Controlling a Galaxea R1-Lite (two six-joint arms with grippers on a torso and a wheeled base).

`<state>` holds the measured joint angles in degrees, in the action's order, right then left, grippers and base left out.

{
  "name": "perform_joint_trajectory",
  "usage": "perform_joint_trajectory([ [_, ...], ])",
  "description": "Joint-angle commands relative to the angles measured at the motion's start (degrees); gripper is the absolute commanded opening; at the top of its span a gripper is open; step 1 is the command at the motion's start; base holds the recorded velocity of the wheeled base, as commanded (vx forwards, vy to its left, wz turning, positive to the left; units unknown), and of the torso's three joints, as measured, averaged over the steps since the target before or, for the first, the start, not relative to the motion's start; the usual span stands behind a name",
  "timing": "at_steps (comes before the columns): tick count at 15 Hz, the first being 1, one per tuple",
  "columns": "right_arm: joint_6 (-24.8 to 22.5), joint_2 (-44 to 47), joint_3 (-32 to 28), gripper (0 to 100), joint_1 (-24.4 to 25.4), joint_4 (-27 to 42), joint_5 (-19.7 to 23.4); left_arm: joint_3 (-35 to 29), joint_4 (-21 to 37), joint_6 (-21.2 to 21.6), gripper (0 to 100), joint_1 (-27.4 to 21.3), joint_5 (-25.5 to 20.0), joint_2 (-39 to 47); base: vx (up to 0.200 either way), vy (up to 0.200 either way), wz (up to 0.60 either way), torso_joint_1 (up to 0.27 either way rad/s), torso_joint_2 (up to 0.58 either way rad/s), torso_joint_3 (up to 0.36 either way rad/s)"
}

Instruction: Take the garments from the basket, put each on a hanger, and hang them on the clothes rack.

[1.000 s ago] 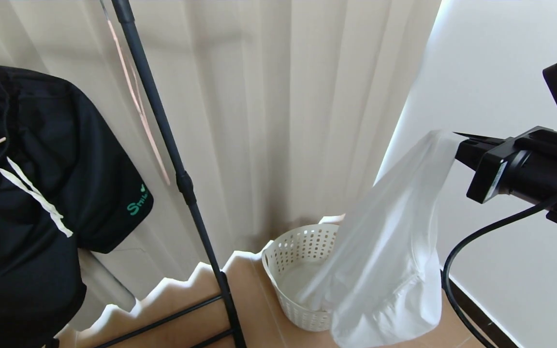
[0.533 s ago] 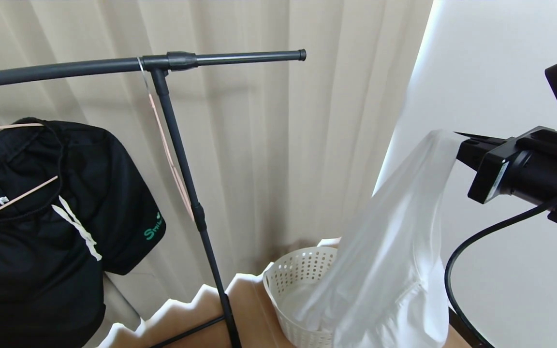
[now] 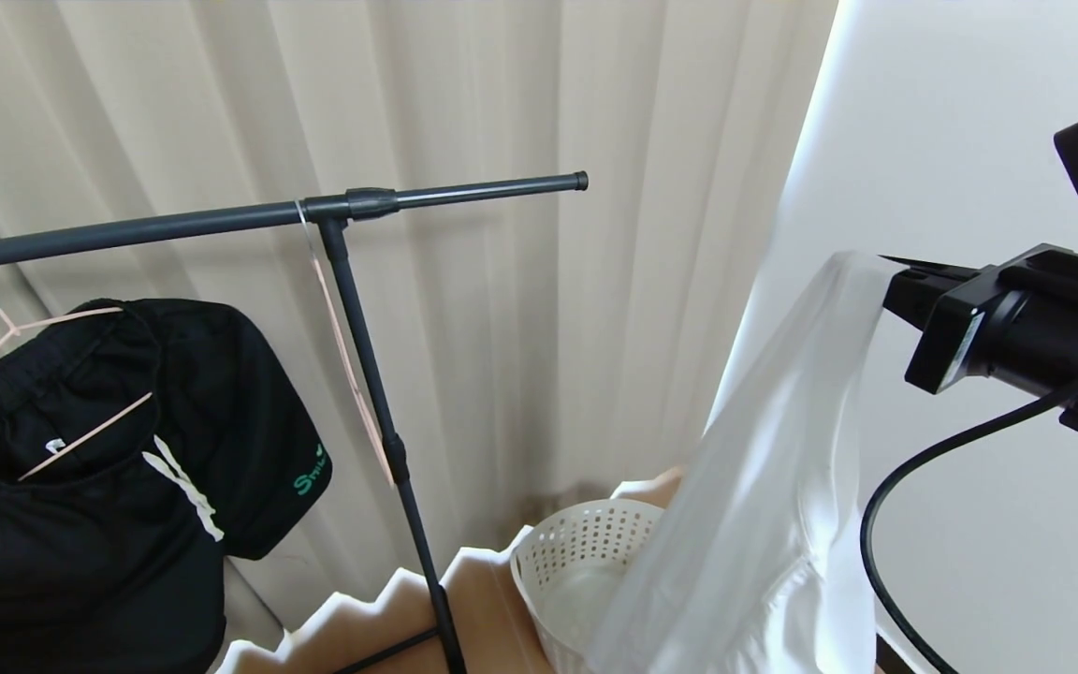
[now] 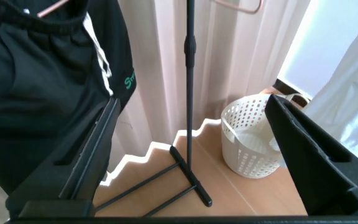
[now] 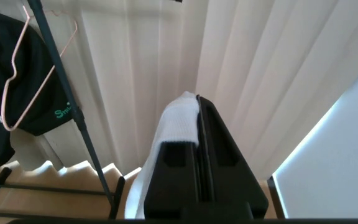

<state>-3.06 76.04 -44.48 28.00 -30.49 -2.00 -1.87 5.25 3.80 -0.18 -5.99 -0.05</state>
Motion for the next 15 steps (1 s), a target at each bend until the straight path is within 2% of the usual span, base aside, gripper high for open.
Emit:
perform_joint_trajectory([
  [1, -0.02, 0.16, 0.01, 0, 0.04, -0.01, -0.02, 0.02, 0.02, -0.02, 100, 0.01, 0.01, 0.05, 0.000, 0.000, 0.00, 0.178, -0.44, -0.256],
  [5, -0.02, 0.16, 0.01, 0, -0.05, -0.01, -0.02, -0.07, 0.02, -0.02, 100, 0.01, 0.01, 0.05, 0.000, 0.000, 0.00, 0.166, -0.40, -0.231],
  [15, -0.02, 0.16, 0.01, 0, 0.04, -0.01, -0.02, 0.02, 0.02, -0.02, 100, 0.01, 0.10, 0.05, 0.000, 0.000, 0.00, 0.162, -0.36, -0.145],
])
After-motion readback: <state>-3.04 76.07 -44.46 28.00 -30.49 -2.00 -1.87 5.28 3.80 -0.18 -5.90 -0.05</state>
